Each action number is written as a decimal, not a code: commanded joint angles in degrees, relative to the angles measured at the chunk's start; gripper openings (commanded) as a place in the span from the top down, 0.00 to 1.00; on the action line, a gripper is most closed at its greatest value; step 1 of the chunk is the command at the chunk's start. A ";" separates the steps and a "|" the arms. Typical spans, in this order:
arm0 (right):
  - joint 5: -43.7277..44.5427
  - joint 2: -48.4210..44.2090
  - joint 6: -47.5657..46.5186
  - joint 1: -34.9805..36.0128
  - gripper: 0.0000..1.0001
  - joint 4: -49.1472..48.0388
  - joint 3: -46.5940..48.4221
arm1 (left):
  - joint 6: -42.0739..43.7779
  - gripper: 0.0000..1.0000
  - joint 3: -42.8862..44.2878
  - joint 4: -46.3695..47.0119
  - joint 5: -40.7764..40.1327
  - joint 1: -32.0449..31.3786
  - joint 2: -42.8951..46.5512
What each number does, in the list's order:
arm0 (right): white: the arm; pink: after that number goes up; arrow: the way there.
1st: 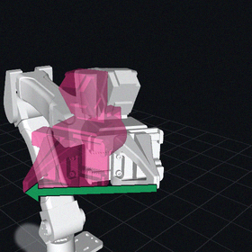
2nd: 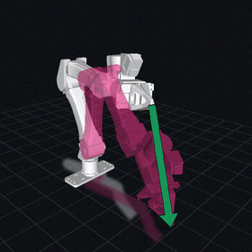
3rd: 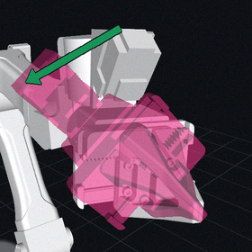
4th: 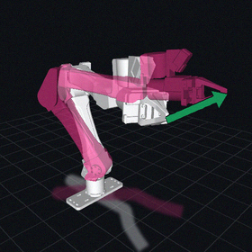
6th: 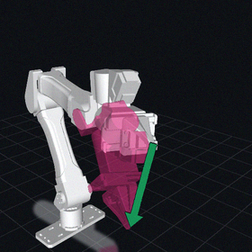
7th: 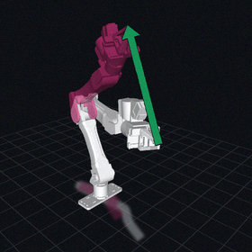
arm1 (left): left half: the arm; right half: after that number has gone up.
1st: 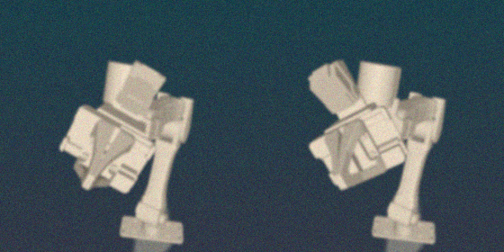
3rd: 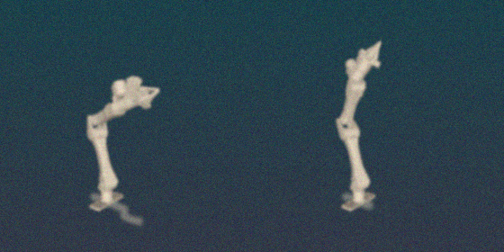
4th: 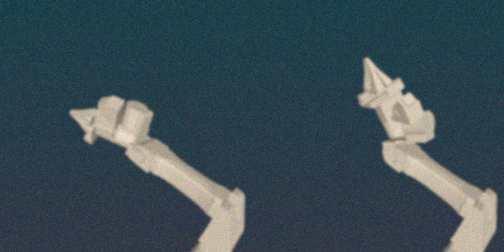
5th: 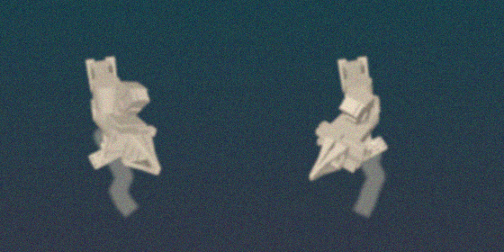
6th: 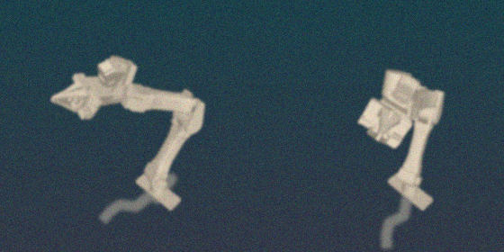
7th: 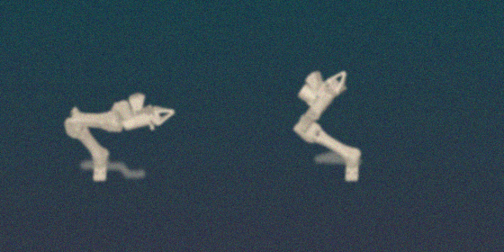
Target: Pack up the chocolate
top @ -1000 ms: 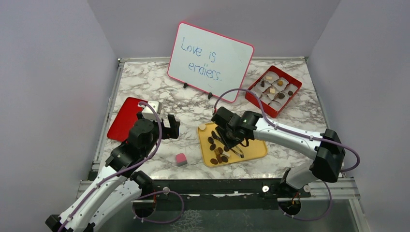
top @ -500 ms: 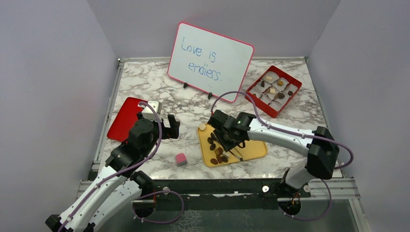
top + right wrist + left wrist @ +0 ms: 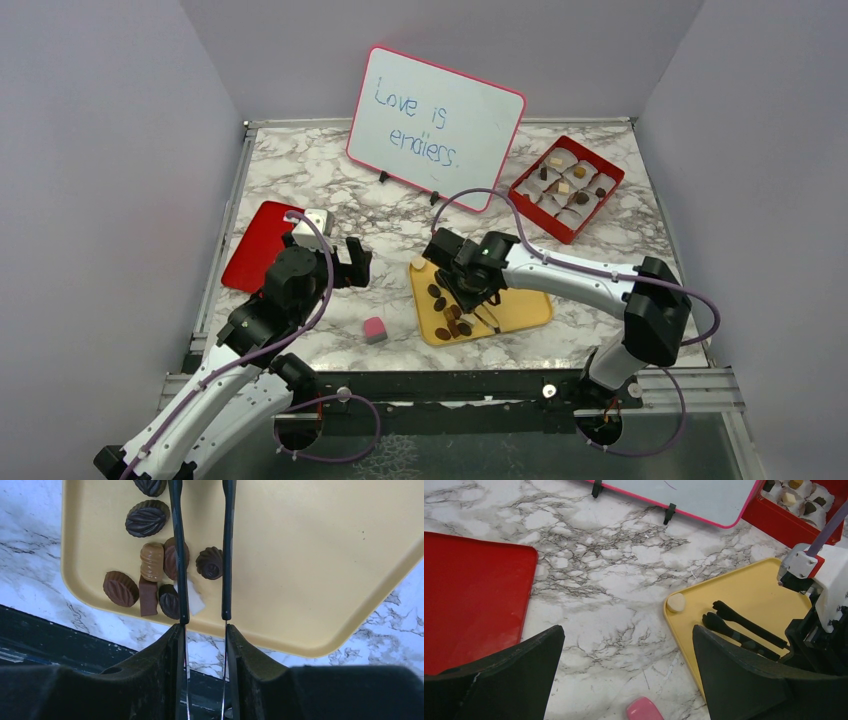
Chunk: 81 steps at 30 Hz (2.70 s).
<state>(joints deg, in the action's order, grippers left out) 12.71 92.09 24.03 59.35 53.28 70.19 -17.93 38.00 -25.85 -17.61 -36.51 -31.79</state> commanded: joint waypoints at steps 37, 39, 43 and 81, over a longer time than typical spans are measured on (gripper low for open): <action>9.11 3.14 2.07 2.15 0.69 6.75 4.75 | 0.09 0.01 -0.41 1.21 -1.03 -0.14 0.93; 9.32 2.61 2.07 2.17 0.70 6.67 4.78 | 0.13 0.01 -0.40 1.24 -1.03 -0.14 0.92; 9.39 1.77 2.07 2.17 0.71 6.50 4.88 | 0.18 0.01 -0.46 1.23 -1.02 -0.14 0.85; 2.62 0.27 -3.36 -4.78 0.66 2.58 8.81 | 0.18 0.01 -0.60 1.31 -1.20 -0.14 2.07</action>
<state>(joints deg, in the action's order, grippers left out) 19.53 90.78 22.04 54.30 58.92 78.70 -17.93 37.87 -25.87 -17.61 -36.51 -30.76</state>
